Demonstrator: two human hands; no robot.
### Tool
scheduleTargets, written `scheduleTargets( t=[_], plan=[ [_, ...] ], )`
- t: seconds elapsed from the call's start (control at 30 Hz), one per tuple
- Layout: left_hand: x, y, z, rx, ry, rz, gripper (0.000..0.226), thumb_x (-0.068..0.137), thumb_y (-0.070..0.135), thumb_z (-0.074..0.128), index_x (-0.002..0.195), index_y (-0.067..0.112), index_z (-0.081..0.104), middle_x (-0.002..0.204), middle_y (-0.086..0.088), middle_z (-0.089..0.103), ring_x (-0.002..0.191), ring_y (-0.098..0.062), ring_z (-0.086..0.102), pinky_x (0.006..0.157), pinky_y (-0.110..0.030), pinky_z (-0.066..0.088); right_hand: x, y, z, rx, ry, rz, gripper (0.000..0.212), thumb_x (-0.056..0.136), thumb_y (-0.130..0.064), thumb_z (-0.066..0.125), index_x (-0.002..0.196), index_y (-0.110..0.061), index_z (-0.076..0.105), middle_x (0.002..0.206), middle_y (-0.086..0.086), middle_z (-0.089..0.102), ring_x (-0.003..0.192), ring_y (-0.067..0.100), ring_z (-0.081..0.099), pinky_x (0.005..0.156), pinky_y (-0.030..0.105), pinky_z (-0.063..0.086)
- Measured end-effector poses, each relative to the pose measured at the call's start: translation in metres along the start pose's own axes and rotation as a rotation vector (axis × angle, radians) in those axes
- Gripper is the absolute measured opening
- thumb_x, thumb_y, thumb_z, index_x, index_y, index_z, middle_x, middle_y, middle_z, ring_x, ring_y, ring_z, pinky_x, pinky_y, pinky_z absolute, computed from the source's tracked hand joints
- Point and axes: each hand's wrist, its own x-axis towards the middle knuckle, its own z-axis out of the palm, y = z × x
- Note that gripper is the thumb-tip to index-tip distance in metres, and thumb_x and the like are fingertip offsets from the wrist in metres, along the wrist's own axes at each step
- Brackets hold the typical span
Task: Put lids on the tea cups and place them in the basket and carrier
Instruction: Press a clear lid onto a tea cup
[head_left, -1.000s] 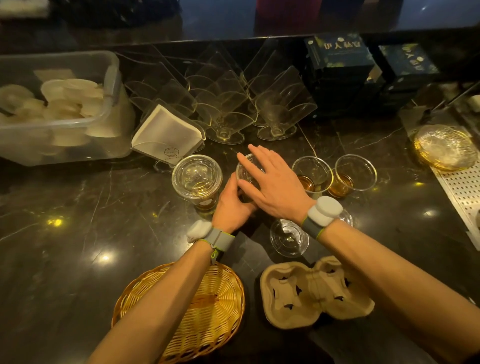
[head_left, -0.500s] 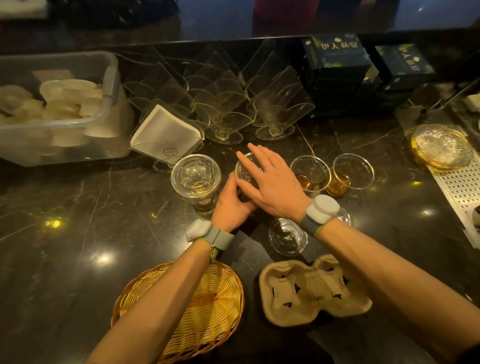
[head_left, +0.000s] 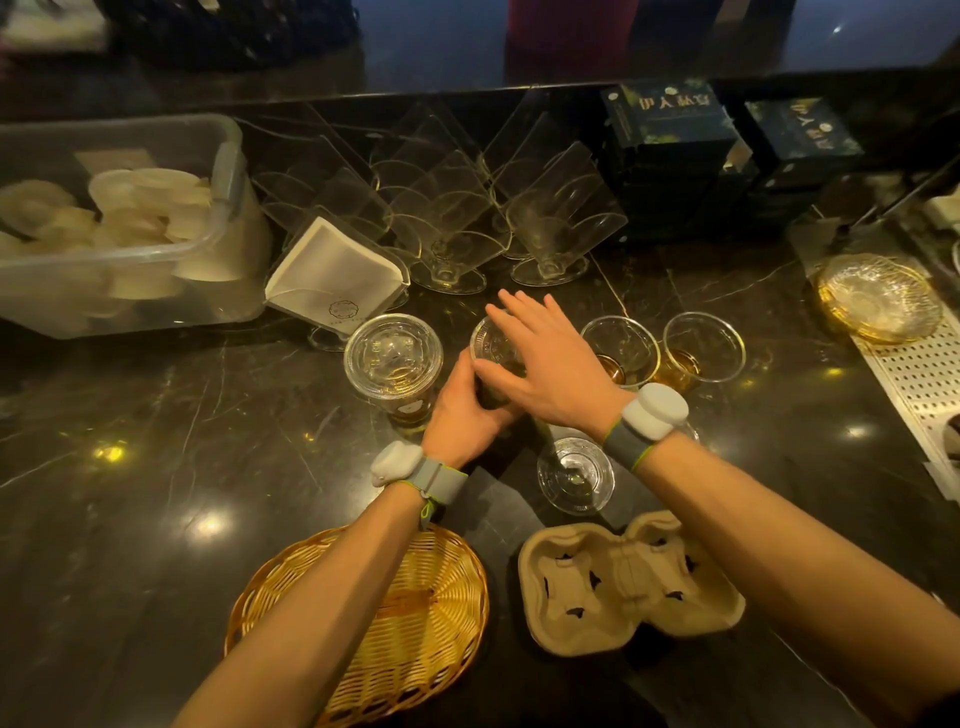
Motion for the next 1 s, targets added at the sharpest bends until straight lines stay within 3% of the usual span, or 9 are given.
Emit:
scheduleTargets(
  t=[0.1, 0.2, 0.27, 0.37, 0.57, 0.67, 0.8, 0.93, 1.0],
  plan=[
    [-0.002, 0.001, -0.002, 0.005, -0.010, 0.001, 0.078, 0.070, 0.032, 0.084, 0.135, 0.030, 0.041, 0.135, 0.004, 0.058, 0.125, -0.010, 0.055, 0.105, -0.036, 0.046, -0.001, 0.000, -0.004, 0.081, 0.031, 0.018, 0.067, 0.096, -0.051, 0.052, 0.151, -0.015, 0.037, 0.161, 0.008, 0.029, 0.151, 0.024, 0.019, 0.125, 0.040, 0.007],
    [-0.009, 0.000, -0.005, -0.012, -0.014, 0.002, 0.084, 0.073, 0.029, 0.085, 0.143, 0.023, 0.040, 0.138, 0.004, 0.055, 0.126, -0.006, 0.051, 0.106, -0.027, 0.041, -0.008, 0.003, -0.008, 0.153, 0.100, 0.030, 0.062, 0.093, -0.046, 0.058, 0.145, -0.014, 0.046, 0.153, 0.007, 0.041, 0.144, 0.022, 0.031, 0.121, 0.041, 0.024],
    [-0.014, -0.003, -0.008, 0.030, -0.010, -0.011, 0.080, 0.075, 0.027, 0.084, 0.143, 0.021, 0.041, 0.139, 0.002, 0.055, 0.127, -0.009, 0.050, 0.108, -0.028, 0.040, -0.013, 0.004, -0.010, 0.198, 0.130, 0.033, 0.061, 0.091, -0.046, 0.061, 0.142, -0.015, 0.047, 0.149, 0.005, 0.044, 0.140, 0.019, 0.035, 0.116, 0.036, 0.032],
    [-0.028, -0.006, -0.017, 0.103, 0.015, -0.053, 0.074, 0.079, 0.027, 0.081, 0.142, 0.015, 0.044, 0.138, -0.004, 0.055, 0.125, -0.015, 0.052, 0.108, -0.034, 0.042, -0.023, 0.002, -0.014, 0.218, 0.174, 0.016, 0.065, 0.088, -0.045, 0.066, 0.142, -0.015, 0.047, 0.146, 0.006, 0.045, 0.138, 0.019, 0.036, 0.113, 0.031, 0.033],
    [-0.062, -0.015, -0.046, 0.128, 0.108, -0.084, 0.032, 0.083, 0.019, 0.077, 0.112, 0.014, 0.065, 0.101, -0.001, 0.070, 0.093, -0.015, 0.066, 0.088, -0.026, 0.052, -0.033, -0.026, -0.015, 0.304, 0.277, -0.053, 0.063, 0.086, -0.042, 0.071, 0.137, -0.013, 0.050, 0.136, 0.005, 0.052, 0.128, 0.017, 0.044, 0.108, 0.025, 0.034],
    [-0.074, -0.022, -0.065, 0.124, 0.177, -0.085, 0.021, 0.084, 0.014, 0.076, 0.102, 0.014, 0.065, 0.087, -0.001, 0.069, 0.081, -0.015, 0.063, 0.074, -0.012, 0.049, -0.035, -0.048, -0.008, 0.375, 0.315, -0.088, 0.061, 0.085, -0.040, 0.073, 0.135, -0.012, 0.051, 0.131, 0.004, 0.054, 0.124, 0.015, 0.048, 0.108, 0.026, 0.038],
    [-0.082, -0.029, -0.090, 0.135, 0.241, -0.095, 0.023, 0.084, 0.014, 0.075, 0.105, 0.012, 0.065, 0.087, -0.003, 0.068, 0.078, -0.012, 0.061, 0.069, -0.006, 0.045, -0.042, -0.075, 0.017, 0.475, 0.329, -0.107, 0.059, 0.083, -0.039, 0.074, 0.130, -0.010, 0.054, 0.121, 0.003, 0.056, 0.111, 0.011, 0.053, 0.097, 0.018, 0.043],
    [-0.080, -0.033, -0.109, 0.139, 0.257, -0.115, 0.031, 0.084, 0.018, 0.076, 0.111, 0.015, 0.061, 0.092, -0.002, 0.066, 0.083, -0.015, 0.062, 0.076, -0.019, 0.049, -0.050, -0.088, 0.047, 0.511, 0.323, -0.047, 0.052, 0.083, -0.036, 0.076, 0.124, -0.010, 0.057, 0.113, 0.002, 0.057, 0.104, 0.010, 0.055, 0.092, 0.020, 0.046],
    [-0.076, -0.035, -0.115, 0.130, 0.257, -0.133, 0.034, 0.084, 0.019, 0.075, 0.114, 0.017, 0.059, 0.096, -0.002, 0.066, 0.088, -0.018, 0.064, 0.075, -0.017, 0.049, -0.052, -0.090, 0.062, 0.514, 0.326, 0.032, 0.048, 0.082, -0.038, 0.076, 0.118, -0.013, 0.058, 0.109, 0.000, 0.056, 0.099, 0.008, 0.055, 0.087, 0.025, 0.049]
  ],
)
